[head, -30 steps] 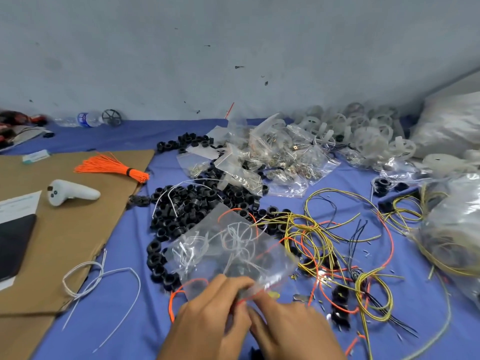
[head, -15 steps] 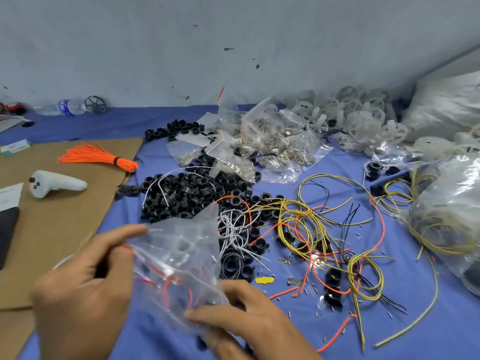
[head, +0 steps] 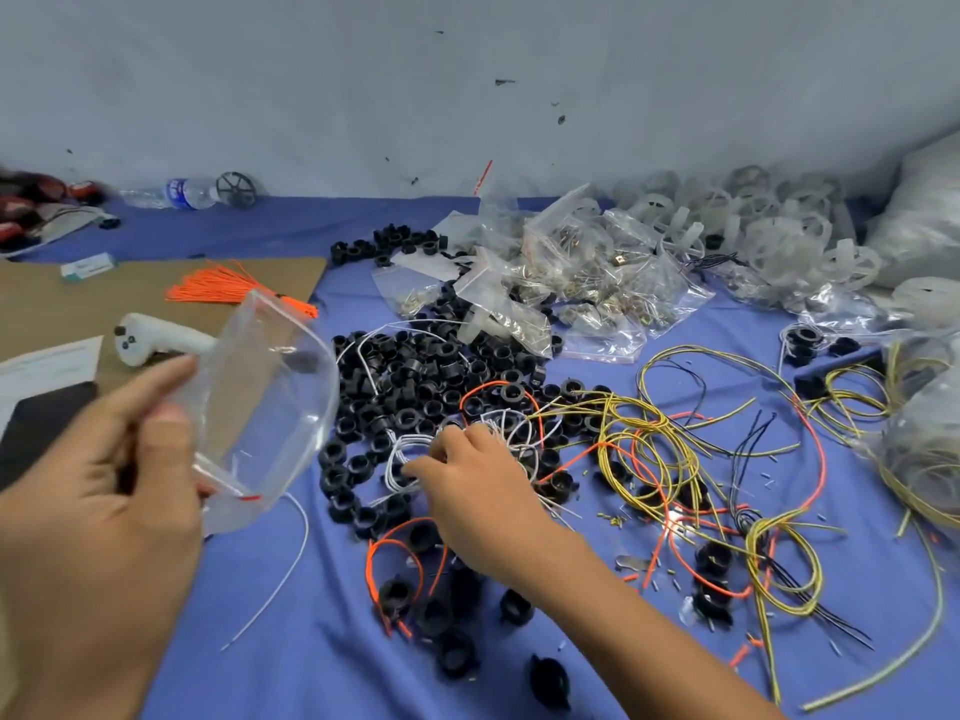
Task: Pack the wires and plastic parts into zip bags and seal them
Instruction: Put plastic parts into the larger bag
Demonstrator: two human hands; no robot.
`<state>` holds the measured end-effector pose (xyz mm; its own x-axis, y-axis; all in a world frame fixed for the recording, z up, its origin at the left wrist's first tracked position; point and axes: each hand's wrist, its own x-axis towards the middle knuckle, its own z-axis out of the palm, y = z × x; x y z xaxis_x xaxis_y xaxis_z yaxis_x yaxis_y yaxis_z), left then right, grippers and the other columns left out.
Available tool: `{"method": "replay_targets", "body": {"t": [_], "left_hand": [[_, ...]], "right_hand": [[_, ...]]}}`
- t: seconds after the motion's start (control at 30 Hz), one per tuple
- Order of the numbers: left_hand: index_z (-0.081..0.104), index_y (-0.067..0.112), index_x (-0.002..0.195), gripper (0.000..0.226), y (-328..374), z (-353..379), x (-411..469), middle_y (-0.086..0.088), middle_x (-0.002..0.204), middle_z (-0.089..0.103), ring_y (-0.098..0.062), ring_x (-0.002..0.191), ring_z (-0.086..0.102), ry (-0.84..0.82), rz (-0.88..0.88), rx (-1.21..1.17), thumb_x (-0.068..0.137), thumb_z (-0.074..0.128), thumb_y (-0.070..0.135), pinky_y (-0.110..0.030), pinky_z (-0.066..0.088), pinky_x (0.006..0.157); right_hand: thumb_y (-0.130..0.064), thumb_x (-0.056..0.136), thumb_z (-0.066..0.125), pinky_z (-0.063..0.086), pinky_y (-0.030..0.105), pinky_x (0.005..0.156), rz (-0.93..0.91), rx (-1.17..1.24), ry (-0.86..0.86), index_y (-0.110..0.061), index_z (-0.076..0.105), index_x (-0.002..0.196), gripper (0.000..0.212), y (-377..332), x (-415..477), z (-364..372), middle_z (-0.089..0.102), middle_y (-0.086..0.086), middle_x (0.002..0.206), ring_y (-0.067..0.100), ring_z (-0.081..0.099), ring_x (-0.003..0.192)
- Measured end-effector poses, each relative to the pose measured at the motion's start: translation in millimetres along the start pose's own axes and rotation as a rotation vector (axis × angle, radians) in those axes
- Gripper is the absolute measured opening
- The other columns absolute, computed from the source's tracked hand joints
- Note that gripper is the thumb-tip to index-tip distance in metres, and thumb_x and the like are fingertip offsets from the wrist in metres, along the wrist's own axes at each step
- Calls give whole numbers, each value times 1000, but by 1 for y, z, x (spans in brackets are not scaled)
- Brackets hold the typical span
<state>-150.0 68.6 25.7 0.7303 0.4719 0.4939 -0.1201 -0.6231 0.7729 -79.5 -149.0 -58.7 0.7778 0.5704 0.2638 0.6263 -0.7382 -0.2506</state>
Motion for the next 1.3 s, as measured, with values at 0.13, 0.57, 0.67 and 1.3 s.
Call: {"method": "replay_targets", "body": {"t": [0.13, 0.57, 0.67, 1.3], "left_hand": [[61, 41, 132, 40, 7, 4, -10, 0, 79, 67, -15, 60, 59, 33, 34, 24, 100, 40, 54, -40, 57, 66], [61, 54, 123, 31, 24, 21, -18, 10, 78, 67, -12, 57, 58, -42, 93, 65, 99, 41, 54, -32, 48, 55], [61, 57, 120, 31, 30, 32, -19, 0, 66, 60, -18, 51, 52, -95, 111, 56, 98, 40, 57, -30, 46, 48], [49, 52, 137, 43, 64, 64, -27, -3, 62, 62, -19, 51, 55, -341, 34, 153, 96, 52, 41, -33, 40, 56]], "right_hand": [[2, 77, 57, 24, 36, 72, 11, -70, -24, -9, 54, 104, 29, -2, 14, 17, 49, 12, 103, 30, 40, 90], [-21, 103, 47, 40, 27, 59, 469, 835, 519, -19, 53, 101, 7, 46, -11, -64, 61, 2, 86, 9, 51, 69], [-18, 105, 43, 51, 29, 70, 602, 1073, 676, -17, 56, 103, 13, 62, -30, -82, 70, -9, 93, 9, 61, 83], [-19, 102, 50, 44, 33, 72, 467, 137, 815, -13, 59, 109, 13, 111, -68, -166, 67, 0, 92, 26, 63, 77]]}}
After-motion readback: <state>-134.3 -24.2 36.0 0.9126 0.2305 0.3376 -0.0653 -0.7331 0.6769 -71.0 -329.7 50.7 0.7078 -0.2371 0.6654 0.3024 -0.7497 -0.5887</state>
